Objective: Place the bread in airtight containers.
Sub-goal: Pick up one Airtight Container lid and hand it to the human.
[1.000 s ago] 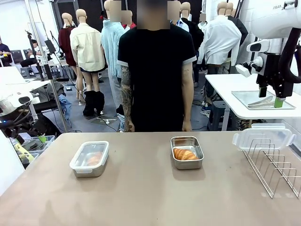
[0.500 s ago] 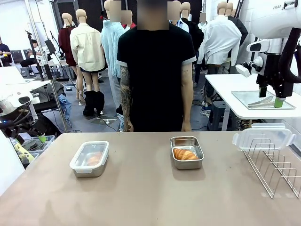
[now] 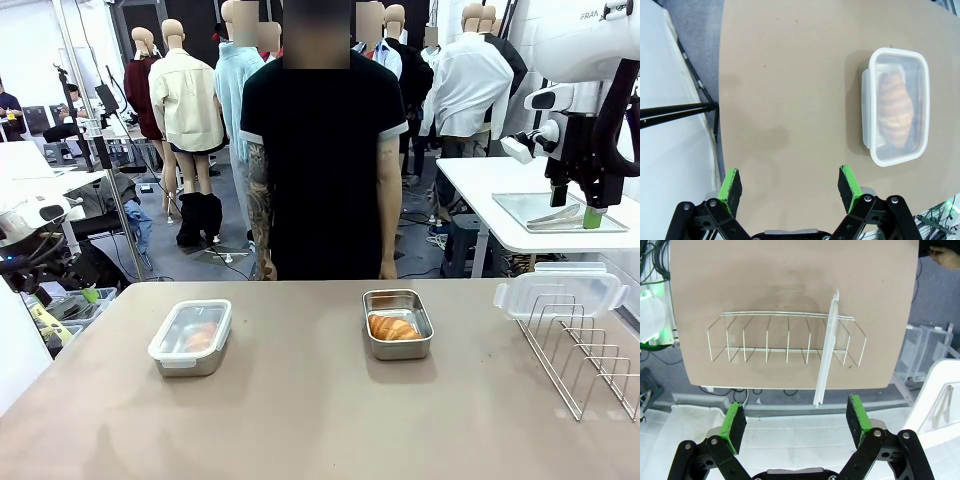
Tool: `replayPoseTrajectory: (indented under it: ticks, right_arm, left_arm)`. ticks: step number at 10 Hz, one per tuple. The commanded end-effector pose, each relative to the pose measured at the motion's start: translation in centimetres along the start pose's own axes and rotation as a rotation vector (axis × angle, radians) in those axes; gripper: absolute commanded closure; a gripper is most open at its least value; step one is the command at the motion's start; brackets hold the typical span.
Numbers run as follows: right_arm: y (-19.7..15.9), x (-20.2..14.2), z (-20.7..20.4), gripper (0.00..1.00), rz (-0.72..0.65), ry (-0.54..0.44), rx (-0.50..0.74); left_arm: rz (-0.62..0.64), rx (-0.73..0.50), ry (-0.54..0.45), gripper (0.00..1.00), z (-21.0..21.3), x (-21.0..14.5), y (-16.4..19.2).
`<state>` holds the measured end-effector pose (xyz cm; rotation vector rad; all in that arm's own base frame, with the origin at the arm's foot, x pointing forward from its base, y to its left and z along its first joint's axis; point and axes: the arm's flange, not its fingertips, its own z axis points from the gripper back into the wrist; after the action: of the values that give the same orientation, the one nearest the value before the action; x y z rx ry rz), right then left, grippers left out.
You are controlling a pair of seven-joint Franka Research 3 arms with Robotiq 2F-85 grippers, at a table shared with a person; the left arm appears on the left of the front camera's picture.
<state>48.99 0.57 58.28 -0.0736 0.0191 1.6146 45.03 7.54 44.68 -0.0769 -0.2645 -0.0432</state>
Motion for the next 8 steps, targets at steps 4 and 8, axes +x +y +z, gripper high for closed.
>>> replayPoseTrajectory:
  ticks: [4,8]
  right_arm:
    - [0.0,0.0,0.0,0.00,-0.002,0.002,0.000]
    - [-0.2,0.0,-1.7,0.00,-0.074,0.016,-0.010]
  left_arm:
    - [0.012,0.014,-0.002,0.00,0.1,-0.2,0.1]
    - [0.012,0.014,-0.002,0.00,0.1,-0.2,0.1]
